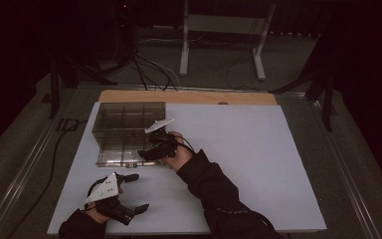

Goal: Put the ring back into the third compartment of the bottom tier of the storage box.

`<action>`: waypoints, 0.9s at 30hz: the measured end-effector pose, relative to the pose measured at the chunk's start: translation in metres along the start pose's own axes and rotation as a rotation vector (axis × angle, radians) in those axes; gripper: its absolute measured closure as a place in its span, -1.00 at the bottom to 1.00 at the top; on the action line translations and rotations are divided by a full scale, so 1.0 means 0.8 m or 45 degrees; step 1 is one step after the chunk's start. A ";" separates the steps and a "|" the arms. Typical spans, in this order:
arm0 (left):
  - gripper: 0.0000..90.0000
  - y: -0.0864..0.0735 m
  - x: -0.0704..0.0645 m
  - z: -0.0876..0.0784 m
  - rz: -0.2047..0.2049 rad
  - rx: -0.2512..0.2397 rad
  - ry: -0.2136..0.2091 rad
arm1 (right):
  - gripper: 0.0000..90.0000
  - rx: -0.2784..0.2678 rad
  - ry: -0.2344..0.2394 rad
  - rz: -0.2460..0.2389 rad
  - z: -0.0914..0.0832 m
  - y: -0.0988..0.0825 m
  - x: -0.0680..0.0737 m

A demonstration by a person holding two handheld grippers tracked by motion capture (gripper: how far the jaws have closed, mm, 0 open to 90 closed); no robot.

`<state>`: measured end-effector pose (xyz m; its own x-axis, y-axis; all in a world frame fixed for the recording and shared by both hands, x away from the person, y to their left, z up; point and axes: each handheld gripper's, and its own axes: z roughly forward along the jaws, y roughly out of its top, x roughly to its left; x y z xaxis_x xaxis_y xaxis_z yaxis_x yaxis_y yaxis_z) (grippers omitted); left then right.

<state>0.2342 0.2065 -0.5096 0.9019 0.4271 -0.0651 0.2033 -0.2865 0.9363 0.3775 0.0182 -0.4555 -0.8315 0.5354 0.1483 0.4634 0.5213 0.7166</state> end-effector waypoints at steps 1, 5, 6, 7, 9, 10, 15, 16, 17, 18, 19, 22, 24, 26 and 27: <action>-0.99 0.000 0.000 0.000 0.000 0.000 0.000 | -0.21 0.000 0.000 0.000 0.000 0.000 0.000; -0.99 0.001 -0.001 0.002 -0.001 0.002 0.004 | -0.40 -0.026 -0.031 -0.011 -0.013 0.001 0.000; -0.99 0.002 -0.001 0.003 -0.001 0.005 0.004 | -0.48 -0.034 -0.038 -0.006 -0.019 0.001 0.001; -0.99 0.002 -0.001 0.003 -0.001 0.005 0.004 | -0.48 -0.034 -0.038 -0.006 -0.019 0.001 0.001; -0.99 0.002 -0.001 0.003 0.000 0.005 0.005 | -0.64 -0.044 -0.018 -0.009 -0.025 0.001 0.001; -0.99 0.002 -0.001 0.003 -0.003 0.001 0.005 | -0.70 -0.056 -0.003 -0.019 -0.031 0.002 0.000; -0.99 0.001 -0.001 0.003 -0.002 0.007 0.006 | -0.76 -0.089 0.027 -0.037 -0.044 0.004 -0.003; -0.99 0.001 -0.001 0.003 -0.006 0.002 0.006 | -0.81 -0.081 0.021 -0.084 -0.048 0.004 -0.003; -0.99 0.001 -0.001 0.003 -0.006 0.002 0.006 | -0.81 -0.081 0.021 -0.084 -0.048 0.004 -0.003; -0.99 0.001 -0.001 0.002 -0.005 0.006 0.010 | -0.88 -0.082 0.008 -0.105 -0.053 0.003 -0.004; -0.99 0.001 -0.001 0.002 -0.005 0.006 0.010 | -0.88 -0.082 0.008 -0.105 -0.053 0.003 -0.004; -0.99 0.000 -0.002 0.001 -0.006 0.006 0.013 | -0.97 -0.085 0.023 -0.106 -0.059 0.002 -0.007; -0.99 -0.001 -0.002 0.000 -0.008 0.005 0.015 | -1.00 -0.084 0.036 -0.100 -0.064 0.000 -0.009; -0.99 -0.001 -0.002 -0.001 -0.008 0.002 0.014 | -1.00 -0.064 0.044 -0.098 -0.068 -0.002 -0.012; -0.99 -0.002 -0.002 -0.001 -0.007 0.002 0.014 | -1.00 -0.066 0.039 -0.095 -0.070 -0.003 -0.013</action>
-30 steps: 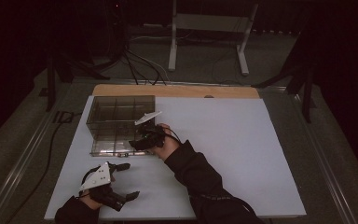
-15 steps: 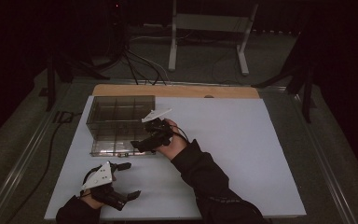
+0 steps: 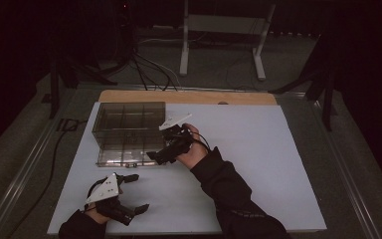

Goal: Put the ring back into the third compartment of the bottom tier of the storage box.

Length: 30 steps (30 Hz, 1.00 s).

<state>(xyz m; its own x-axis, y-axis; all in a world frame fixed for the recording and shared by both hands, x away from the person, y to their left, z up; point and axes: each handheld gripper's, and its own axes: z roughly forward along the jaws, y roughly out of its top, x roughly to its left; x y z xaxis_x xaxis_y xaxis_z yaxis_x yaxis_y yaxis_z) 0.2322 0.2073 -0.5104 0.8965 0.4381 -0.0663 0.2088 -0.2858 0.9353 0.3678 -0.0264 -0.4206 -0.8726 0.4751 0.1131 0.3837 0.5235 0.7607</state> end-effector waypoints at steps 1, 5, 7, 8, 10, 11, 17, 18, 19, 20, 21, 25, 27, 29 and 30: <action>-0.99 0.000 0.000 0.000 0.000 0.000 0.000 | -1.00 -0.001 -0.004 -0.005 -0.003 -0.001 -0.002; -0.99 0.000 0.000 0.000 -0.002 0.000 -0.004 | -1.00 -0.008 0.015 0.004 -0.015 -0.006 -0.008; -0.99 0.000 0.000 0.000 -0.002 -0.003 -0.005 | -1.00 -0.023 0.006 0.002 -0.023 -0.009 -0.011; -0.99 0.000 0.000 0.000 0.000 0.003 -0.004 | -1.00 -0.031 -0.001 0.001 -0.028 -0.011 -0.012; -0.99 -0.001 0.001 0.000 -0.005 0.000 -0.002 | -1.00 -0.044 -0.026 0.002 -0.037 -0.015 -0.014; -0.99 0.000 0.001 0.000 -0.005 -0.002 -0.002 | -1.00 -0.053 -0.031 -0.001 -0.041 -0.018 -0.016; -0.99 0.000 0.000 0.001 -0.001 0.002 -0.003 | -1.00 -0.070 -0.065 0.026 -0.060 -0.029 -0.025; -0.99 0.000 0.001 0.000 -0.001 0.000 -0.002 | -1.00 -0.083 -0.070 0.034 -0.066 -0.034 -0.030; -0.99 0.000 0.001 0.000 -0.001 0.000 -0.002 | -1.00 -0.083 -0.070 0.034 -0.066 -0.034 -0.030; -0.99 0.000 0.001 0.000 -0.001 -0.002 -0.003 | -1.00 -0.099 -0.078 0.039 -0.072 -0.039 -0.033; -0.99 0.000 0.001 0.000 -0.001 -0.002 -0.003 | -1.00 -0.099 -0.078 0.039 -0.072 -0.039 -0.033; -0.99 0.000 0.001 0.000 0.002 0.000 -0.003 | -1.00 -0.102 -0.091 0.050 -0.080 -0.048 -0.038; -0.99 0.000 0.001 0.000 0.002 0.002 -0.004 | -1.00 -0.103 -0.092 0.053 -0.084 -0.053 -0.041; -0.99 0.000 0.000 0.000 0.003 0.001 -0.003 | -1.00 -0.102 -0.097 0.052 -0.086 -0.059 -0.043; -0.99 0.000 0.000 0.000 0.002 0.001 -0.003 | -1.00 -0.096 -0.105 0.054 -0.089 -0.066 -0.045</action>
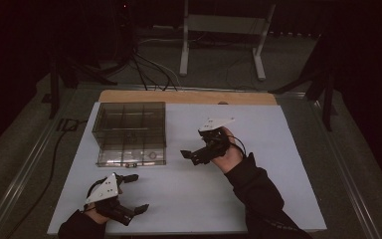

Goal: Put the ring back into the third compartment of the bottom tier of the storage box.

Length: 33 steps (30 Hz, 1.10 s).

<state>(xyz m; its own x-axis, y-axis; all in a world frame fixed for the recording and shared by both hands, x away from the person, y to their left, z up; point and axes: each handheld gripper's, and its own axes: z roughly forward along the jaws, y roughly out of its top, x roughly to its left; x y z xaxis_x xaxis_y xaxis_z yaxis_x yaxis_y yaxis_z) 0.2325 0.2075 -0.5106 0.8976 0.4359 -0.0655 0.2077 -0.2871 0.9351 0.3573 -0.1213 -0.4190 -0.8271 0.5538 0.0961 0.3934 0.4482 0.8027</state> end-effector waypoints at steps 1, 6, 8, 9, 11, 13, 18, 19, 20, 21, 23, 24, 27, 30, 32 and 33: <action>-0.99 0.000 0.000 0.000 0.000 0.000 0.000 | -1.00 0.003 0.000 0.005 -0.002 -0.003 -0.001; -0.99 0.000 0.000 0.001 0.001 0.003 0.001 | -1.00 0.000 -0.018 0.020 -0.012 -0.022 -0.010; -0.99 0.000 0.000 0.001 0.001 0.003 0.001 | -1.00 0.000 -0.020 0.024 -0.016 -0.030 -0.014; -0.99 0.000 0.000 0.001 0.001 0.003 0.001 | -1.00 0.000 -0.020 0.024 -0.016 -0.030 -0.014; -0.99 0.000 0.000 0.000 0.001 0.003 0.003 | -1.00 0.000 -0.030 0.045 -0.024 -0.042 -0.020; -0.99 0.000 0.000 0.000 0.001 0.002 0.002 | -1.00 0.003 -0.036 0.059 -0.029 -0.050 -0.023; -0.99 0.000 0.000 0.001 0.001 0.004 0.002 | -1.00 -0.014 -0.050 0.080 -0.043 -0.067 -0.030; -0.99 0.000 0.000 0.001 0.001 0.004 0.002 | -1.00 -0.014 -0.050 0.080 -0.043 -0.067 -0.030; -0.99 0.000 0.000 0.001 0.003 0.010 0.003 | -1.00 -0.020 -0.055 0.091 -0.048 -0.074 -0.032; -0.99 0.000 0.000 0.001 0.003 0.010 0.003 | -1.00 -0.020 -0.055 0.091 -0.048 -0.074 -0.032; -0.99 0.000 0.000 0.001 0.000 0.007 0.001 | -1.00 -0.027 -0.062 0.103 -0.052 -0.081 -0.034; -0.99 0.000 0.000 0.001 0.000 0.007 0.002 | -1.00 -0.042 -0.060 0.112 -0.056 -0.089 -0.036; -0.99 0.000 0.000 0.001 -0.001 0.007 0.002 | -1.00 -0.048 -0.061 0.119 -0.059 -0.097 -0.038; -0.99 0.000 0.000 0.001 -0.001 0.006 0.001 | -1.00 -0.058 -0.070 0.128 -0.065 -0.114 -0.041; -0.99 0.000 0.000 0.001 -0.001 0.006 0.001 | -1.00 -0.057 -0.080 0.129 -0.068 -0.121 -0.042; -0.99 0.000 0.000 0.001 -0.001 0.006 0.001 | -1.00 -0.057 -0.080 0.129 -0.068 -0.121 -0.042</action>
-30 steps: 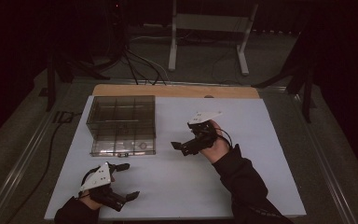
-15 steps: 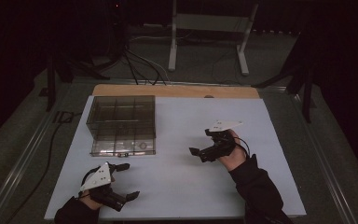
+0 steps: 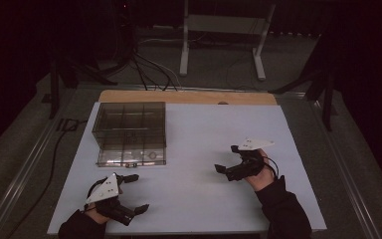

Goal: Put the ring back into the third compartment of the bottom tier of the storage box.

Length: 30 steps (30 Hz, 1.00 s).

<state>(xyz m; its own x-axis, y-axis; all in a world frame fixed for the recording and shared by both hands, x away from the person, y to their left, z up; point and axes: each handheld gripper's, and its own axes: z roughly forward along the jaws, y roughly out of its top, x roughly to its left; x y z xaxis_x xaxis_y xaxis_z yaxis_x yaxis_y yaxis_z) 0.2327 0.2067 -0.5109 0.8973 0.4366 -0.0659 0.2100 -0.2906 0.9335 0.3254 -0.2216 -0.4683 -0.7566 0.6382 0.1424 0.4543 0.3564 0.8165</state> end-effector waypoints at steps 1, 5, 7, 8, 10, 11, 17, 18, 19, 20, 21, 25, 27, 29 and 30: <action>-0.99 0.000 0.000 0.000 -0.001 -0.001 0.000 | -1.00 0.005 -0.011 0.011 -0.003 -0.007 -0.003; -0.99 0.000 0.000 0.000 0.000 0.000 0.000 | -1.00 -0.002 -0.024 0.025 -0.012 -0.020 -0.007; -0.99 0.000 0.000 0.000 -0.002 -0.001 -0.002 | -1.00 -0.013 -0.010 0.023 -0.017 -0.026 -0.009; -0.99 0.000 0.000 0.000 -0.002 -0.001 -0.002 | -1.00 -0.013 -0.010 0.023 -0.017 -0.026 -0.009; -0.99 0.000 0.000 0.000 -0.002 -0.001 -0.001 | -1.00 -0.032 -0.002 0.018 -0.023 -0.032 -0.009; -0.99 0.000 0.000 0.000 -0.001 0.001 -0.001 | -1.00 -0.051 -0.002 0.014 -0.029 -0.038 -0.009; -0.99 0.000 0.000 0.000 0.000 0.000 -0.002 | -1.00 -0.076 -0.045 0.010 -0.047 -0.057 -0.011; -0.99 0.000 0.000 0.000 0.000 0.000 -0.002 | -1.00 -0.077 -0.052 0.012 -0.050 -0.060 -0.012; -0.99 0.000 0.000 0.000 -0.001 -0.001 -0.003 | -1.00 -0.076 -0.061 0.012 -0.052 -0.064 -0.013; -0.99 0.000 0.000 0.000 -0.001 -0.001 -0.003 | -1.00 -0.076 -0.061 0.012 -0.052 -0.064 -0.013; -0.99 0.000 0.000 0.000 -0.001 0.000 -0.002 | -1.00 -0.075 -0.078 0.016 -0.057 -0.070 -0.014; -0.99 0.000 0.000 0.000 -0.002 -0.001 -0.004 | -1.00 -0.078 -0.084 0.024 -0.065 -0.083 -0.017; -0.99 0.000 0.000 0.000 -0.001 0.000 -0.003 | -1.00 -0.077 -0.097 0.023 -0.069 -0.089 -0.017; -0.99 0.000 0.000 0.000 -0.004 -0.004 -0.005 | -1.00 -0.081 -0.098 0.039 -0.074 -0.095 -0.018; -0.99 0.000 0.000 0.000 -0.004 -0.004 -0.005 | -1.00 -0.081 -0.098 0.039 -0.074 -0.095 -0.018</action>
<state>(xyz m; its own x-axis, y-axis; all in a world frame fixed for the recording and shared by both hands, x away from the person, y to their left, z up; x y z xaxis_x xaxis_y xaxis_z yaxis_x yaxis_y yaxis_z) 0.2326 0.2067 -0.5105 0.8981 0.4341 -0.0703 0.2118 -0.2868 0.9343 0.2735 -0.2984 -0.4991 -0.7031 0.6997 0.1266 0.4443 0.2934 0.8465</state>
